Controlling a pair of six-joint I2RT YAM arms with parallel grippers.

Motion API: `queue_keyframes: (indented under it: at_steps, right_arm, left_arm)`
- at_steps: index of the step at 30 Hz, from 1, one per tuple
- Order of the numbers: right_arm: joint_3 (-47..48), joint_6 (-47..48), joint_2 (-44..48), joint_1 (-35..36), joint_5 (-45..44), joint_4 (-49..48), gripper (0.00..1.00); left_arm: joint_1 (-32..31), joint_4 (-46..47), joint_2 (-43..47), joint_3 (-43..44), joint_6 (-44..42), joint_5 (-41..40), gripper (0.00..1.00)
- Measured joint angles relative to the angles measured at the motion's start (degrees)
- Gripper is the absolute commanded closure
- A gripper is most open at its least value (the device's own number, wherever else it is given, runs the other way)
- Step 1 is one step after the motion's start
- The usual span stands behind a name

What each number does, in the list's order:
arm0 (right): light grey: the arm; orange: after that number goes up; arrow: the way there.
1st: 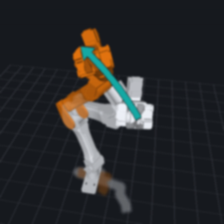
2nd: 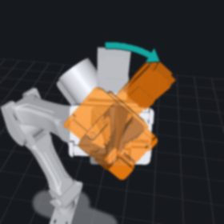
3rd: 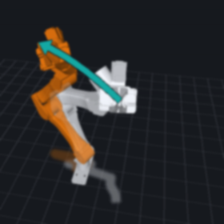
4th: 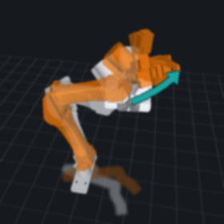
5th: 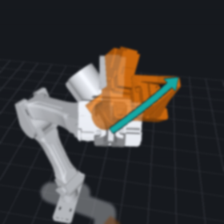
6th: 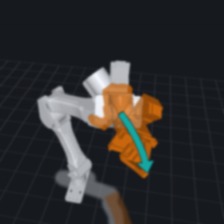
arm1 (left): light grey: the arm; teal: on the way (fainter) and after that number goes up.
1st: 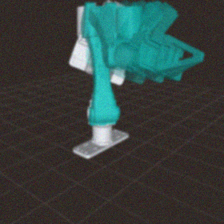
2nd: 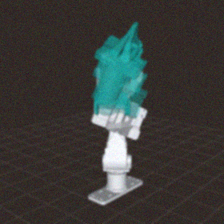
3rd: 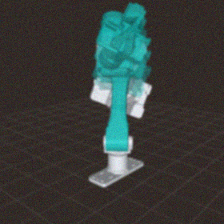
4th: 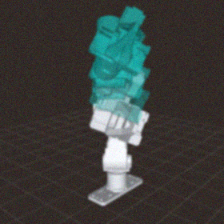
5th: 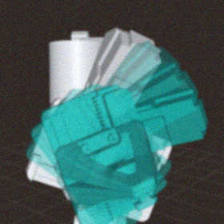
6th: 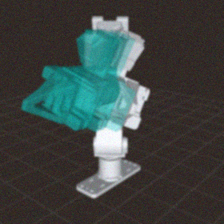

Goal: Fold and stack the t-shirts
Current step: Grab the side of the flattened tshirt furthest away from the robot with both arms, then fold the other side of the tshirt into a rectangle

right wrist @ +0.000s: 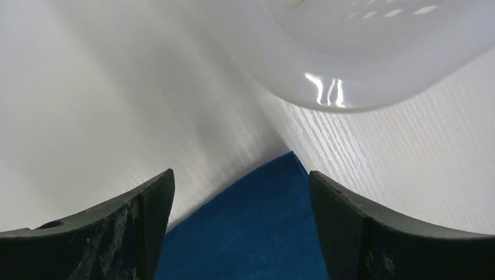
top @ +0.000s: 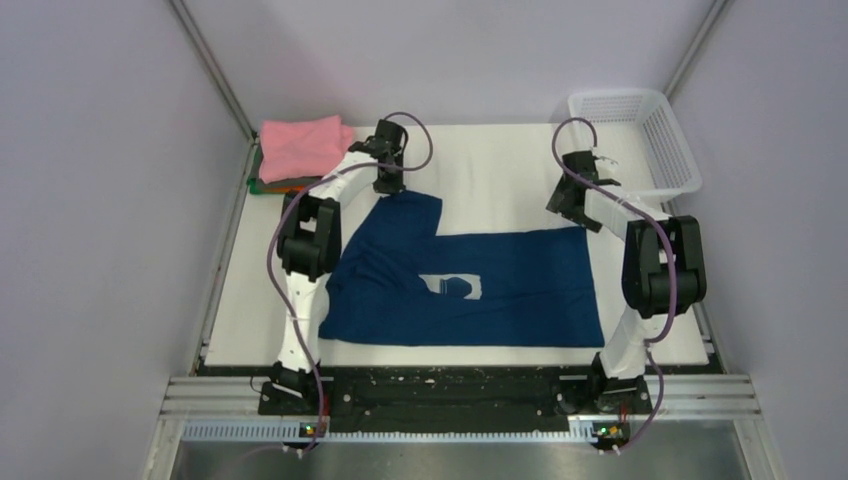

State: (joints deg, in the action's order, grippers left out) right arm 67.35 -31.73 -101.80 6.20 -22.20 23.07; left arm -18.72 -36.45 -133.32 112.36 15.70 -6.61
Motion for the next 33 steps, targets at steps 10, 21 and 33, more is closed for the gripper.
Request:
queue_keyframes:
  at_steps: [10,21,33]
  right_arm:
    - [2.82,-2.99,-6.84,0.00,-2.62,-0.66,0.40]
    - [1.44,-4.28,-5.97,0.00,-3.85,0.66,0.72]
    - [-1.11,-4.26,-3.39,0.00,-4.76,2.91,1.00]
  left_arm:
    - [-0.70,3.74,15.52,-12.31,-0.39,4.92,1.00]
    - [-2.64,5.49,24.13,-22.84,-0.07,7.06,1.00]
    - [-3.10,6.69,30.51,-28.76,2.34,7.04,1.00]
